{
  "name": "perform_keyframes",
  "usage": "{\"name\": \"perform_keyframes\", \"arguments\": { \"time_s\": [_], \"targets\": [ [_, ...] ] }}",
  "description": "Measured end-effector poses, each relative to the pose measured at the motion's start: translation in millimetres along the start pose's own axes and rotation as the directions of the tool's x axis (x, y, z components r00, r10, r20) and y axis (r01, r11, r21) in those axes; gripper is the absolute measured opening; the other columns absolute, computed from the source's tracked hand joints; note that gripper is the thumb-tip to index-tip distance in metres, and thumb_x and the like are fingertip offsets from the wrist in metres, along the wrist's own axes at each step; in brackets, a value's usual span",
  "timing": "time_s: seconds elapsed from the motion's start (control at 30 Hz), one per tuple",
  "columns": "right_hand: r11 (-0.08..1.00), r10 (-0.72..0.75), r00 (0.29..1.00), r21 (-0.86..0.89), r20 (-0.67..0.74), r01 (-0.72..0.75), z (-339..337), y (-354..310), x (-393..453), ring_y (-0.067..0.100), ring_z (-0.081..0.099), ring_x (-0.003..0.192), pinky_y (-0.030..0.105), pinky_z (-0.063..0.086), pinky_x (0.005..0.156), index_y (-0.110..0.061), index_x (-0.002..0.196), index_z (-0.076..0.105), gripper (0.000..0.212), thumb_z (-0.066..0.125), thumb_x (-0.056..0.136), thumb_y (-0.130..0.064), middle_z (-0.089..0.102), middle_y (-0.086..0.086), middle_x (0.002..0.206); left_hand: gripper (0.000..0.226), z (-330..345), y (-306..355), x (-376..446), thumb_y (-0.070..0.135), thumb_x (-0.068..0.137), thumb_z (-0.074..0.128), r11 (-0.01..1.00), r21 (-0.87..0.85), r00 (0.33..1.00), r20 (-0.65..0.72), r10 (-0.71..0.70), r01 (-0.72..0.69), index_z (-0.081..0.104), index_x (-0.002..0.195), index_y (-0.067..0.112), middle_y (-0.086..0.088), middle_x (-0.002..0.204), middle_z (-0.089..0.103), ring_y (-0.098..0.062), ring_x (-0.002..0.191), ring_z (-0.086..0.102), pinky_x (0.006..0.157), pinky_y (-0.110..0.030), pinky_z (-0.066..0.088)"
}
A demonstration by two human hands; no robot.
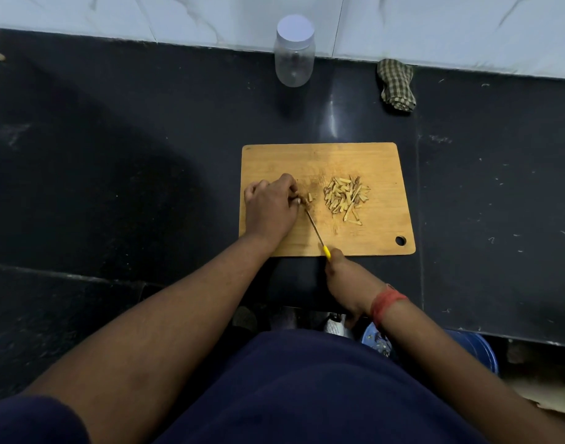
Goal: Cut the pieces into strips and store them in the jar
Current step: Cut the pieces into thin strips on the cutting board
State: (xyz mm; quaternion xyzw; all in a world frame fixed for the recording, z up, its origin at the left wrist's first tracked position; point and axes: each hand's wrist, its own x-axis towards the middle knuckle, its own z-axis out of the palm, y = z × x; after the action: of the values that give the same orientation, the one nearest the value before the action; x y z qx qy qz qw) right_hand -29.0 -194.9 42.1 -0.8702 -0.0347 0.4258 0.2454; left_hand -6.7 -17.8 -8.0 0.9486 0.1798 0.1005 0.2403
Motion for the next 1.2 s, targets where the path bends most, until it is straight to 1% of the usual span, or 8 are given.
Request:
{"name": "perform_keyframes", "arguments": {
  "time_s": [0.07, 0.2, 0.4, 0.57, 0.77, 0.9, 1.0, 1.2],
  "targets": [
    [0.999, -0.028, 1.000, -0.027, 0.007, 0.029, -8.0, 3.9, -9.8, 0.028, 0.057, 0.085, 0.044, 0.055, 0.077, -0.008, 0.141, 0.032, 0.040, 0.033, 0.102, -0.014, 0.050, 0.008, 0.097, 0.019, -0.8, -0.1, -0.2, 0.029, 0.088, 0.072, 1.000, -0.003, 1.000, 0.004, 0.013, -0.013, 0.057, 0.101, 0.029, 0.013, 0.093, 0.066, -0.013, 0.094, 0.057, 0.108, -0.040, 0.033],
    [0.994, -0.101, 0.995, 0.046, 0.023, 0.100, -19.9, -2.1, -9.1, 0.031, 0.062, 0.060, 0.039, 0.055, 0.040, -0.020, 0.139, 0.030, 0.038, 0.033, 0.101, -0.014, 0.051, 0.011, 0.089, 0.019, -1.7, -5.7, -3.9, 0.027, 0.091, 0.068, 0.998, -0.044, 0.999, 0.012, 0.039, -0.039, 0.059, 0.108, 0.028, 0.014, 0.100, 0.066, -0.013, 0.099, 0.057, 0.111, -0.041, 0.029],
    [0.987, -0.155, 0.987, -0.025, 0.051, 0.156, -13.1, -15.1, 2.8, 0.032, 0.058, 0.064, 0.046, 0.054, 0.039, -0.012, 0.129, 0.034, 0.029, 0.033, 0.100, -0.010, 0.051, 0.012, 0.087, 0.021, -8.7, -17.4, -15.6, 0.023, 0.094, 0.060, 0.997, -0.066, 0.998, -0.058, 0.039, -0.043, 0.063, 0.114, 0.024, 0.010, 0.108, 0.066, -0.013, 0.106, 0.053, 0.114, -0.045, 0.028],
    [0.997, -0.082, 0.996, 0.011, 0.041, 0.081, -16.9, -11.3, 3.6, 0.033, 0.058, 0.061, 0.032, 0.048, 0.033, -0.016, 0.143, 0.025, 0.045, 0.031, 0.100, -0.007, 0.046, 0.008, 0.089, 0.021, -14.3, -24.8, -17.9, 0.020, 0.091, 0.062, 0.999, 0.011, 0.994, -0.099, 0.043, -0.042, 0.064, 0.112, 0.020, 0.003, 0.111, 0.065, -0.019, 0.110, 0.052, 0.111, -0.045, 0.029],
    [0.989, -0.136, 0.991, -0.052, 0.003, 0.136, -13.8, -8.3, 1.0, 0.023, 0.055, 0.060, 0.025, 0.041, 0.034, -0.008, 0.137, 0.029, 0.036, 0.033, 0.101, -0.009, 0.048, 0.006, 0.080, 0.020, -13.9, -38.4, -19.1, 0.018, 0.092, 0.058, 1.000, 0.017, 0.992, -0.125, -0.005, 0.007, 0.063, 0.111, 0.018, 0.000, 0.112, 0.060, -0.023, 0.110, 0.051, 0.107, -0.047, 0.034],
    [0.994, -0.108, 0.994, -0.007, 0.011, 0.108, -15.5, -8.8, 4.5, 0.031, 0.059, 0.065, 0.030, 0.048, 0.035, -0.012, 0.138, 0.028, 0.039, 0.032, 0.100, -0.008, 0.048, 0.007, 0.086, 0.022, -14.6, -39.6, -18.1, 0.019, 0.095, 0.056, 1.000, 0.017, 0.994, -0.110, -0.012, 0.014, 0.064, 0.115, 0.020, 0.001, 0.115, 0.060, -0.023, 0.113, 0.050, 0.108, -0.047, 0.032],
    [0.998, -0.057, 0.998, 0.031, -0.020, 0.057, -22.4, -5.5, 3.5, 0.039, 0.062, 0.066, 0.042, 0.054, 0.037, -0.013, 0.133, 0.030, 0.034, 0.030, 0.099, -0.008, 0.050, 0.013, 0.092, 0.024, -15.8, -40.7, -15.9, 0.021, 0.096, 0.054, 0.999, 0.024, 0.995, -0.095, -0.022, 0.024, 0.064, 0.118, 0.021, 0.002, 0.118, 0.060, -0.022, 0.115, 0.049, 0.110, -0.048, 0.031],
    [0.987, -0.145, 0.989, -0.066, 0.008, 0.145, -9.6, -3.1, 2.2, 0.022, 0.055, 0.062, 0.029, 0.045, 0.036, -0.011, 0.137, 0.032, 0.037, 0.034, 0.100, -0.008, 0.053, 0.008, 0.085, 0.030, -14.6, -39.8, -11.1, 0.025, 0.096, 0.058, 0.997, 0.064, 0.998, -0.063, -0.030, 0.034, 0.065, 0.124, 0.020, 0.001, 0.119, 0.058, -0.023, 0.117, 0.048, 0.112, -0.049, 0.028]
  ]
}}
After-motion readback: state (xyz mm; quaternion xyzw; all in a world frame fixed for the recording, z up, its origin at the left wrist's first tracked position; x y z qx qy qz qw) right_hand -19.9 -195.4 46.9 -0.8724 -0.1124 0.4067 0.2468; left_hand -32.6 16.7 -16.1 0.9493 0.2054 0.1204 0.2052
